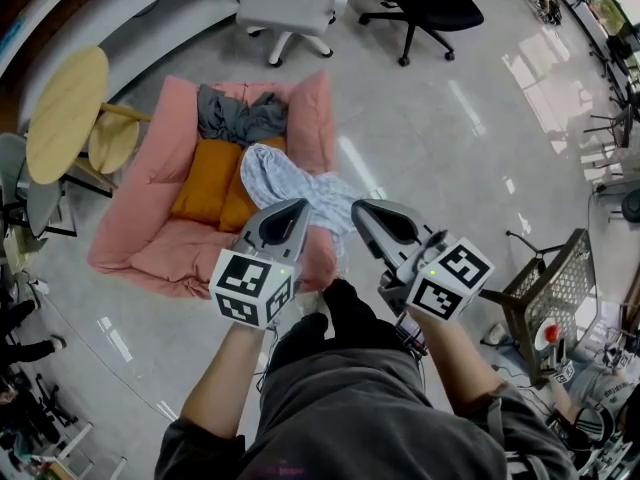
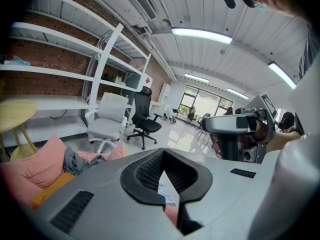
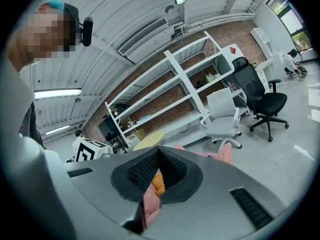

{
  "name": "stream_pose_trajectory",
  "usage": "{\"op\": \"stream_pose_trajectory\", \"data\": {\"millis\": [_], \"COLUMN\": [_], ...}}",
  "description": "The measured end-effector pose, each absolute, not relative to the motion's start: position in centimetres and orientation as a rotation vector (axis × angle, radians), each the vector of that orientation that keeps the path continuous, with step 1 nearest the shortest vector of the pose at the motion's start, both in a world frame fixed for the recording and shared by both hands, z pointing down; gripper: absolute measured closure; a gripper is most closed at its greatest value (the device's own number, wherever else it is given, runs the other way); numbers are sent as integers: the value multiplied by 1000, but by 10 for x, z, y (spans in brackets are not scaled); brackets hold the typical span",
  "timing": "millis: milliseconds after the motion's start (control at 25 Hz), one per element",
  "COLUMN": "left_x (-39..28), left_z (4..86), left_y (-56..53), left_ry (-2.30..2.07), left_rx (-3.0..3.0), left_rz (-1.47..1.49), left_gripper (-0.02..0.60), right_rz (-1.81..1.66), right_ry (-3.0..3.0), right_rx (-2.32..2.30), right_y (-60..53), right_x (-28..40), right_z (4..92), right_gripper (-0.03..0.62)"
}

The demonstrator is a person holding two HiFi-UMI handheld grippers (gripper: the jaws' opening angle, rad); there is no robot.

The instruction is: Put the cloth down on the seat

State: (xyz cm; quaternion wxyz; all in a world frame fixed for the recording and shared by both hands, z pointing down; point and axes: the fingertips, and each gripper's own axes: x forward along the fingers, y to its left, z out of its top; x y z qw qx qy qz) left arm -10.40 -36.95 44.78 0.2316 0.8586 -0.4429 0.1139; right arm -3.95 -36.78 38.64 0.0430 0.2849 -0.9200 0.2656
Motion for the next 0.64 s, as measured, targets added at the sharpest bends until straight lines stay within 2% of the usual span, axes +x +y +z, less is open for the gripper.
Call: {"op": "stream_pose_trajectory", "data": {"millis": [640], "left_x": [-99], "left_z": [449], "left_y": [-379], "left_ry": [-1221], "left_rx": [2341], "left_rz": [340], "left_gripper": [571], "right_rz": [830], "right_ry": [-2812], "right_rx": [842], "right_y": [-381], "right_x": [-34], "right_z": [388], "right_gripper": [579]}}
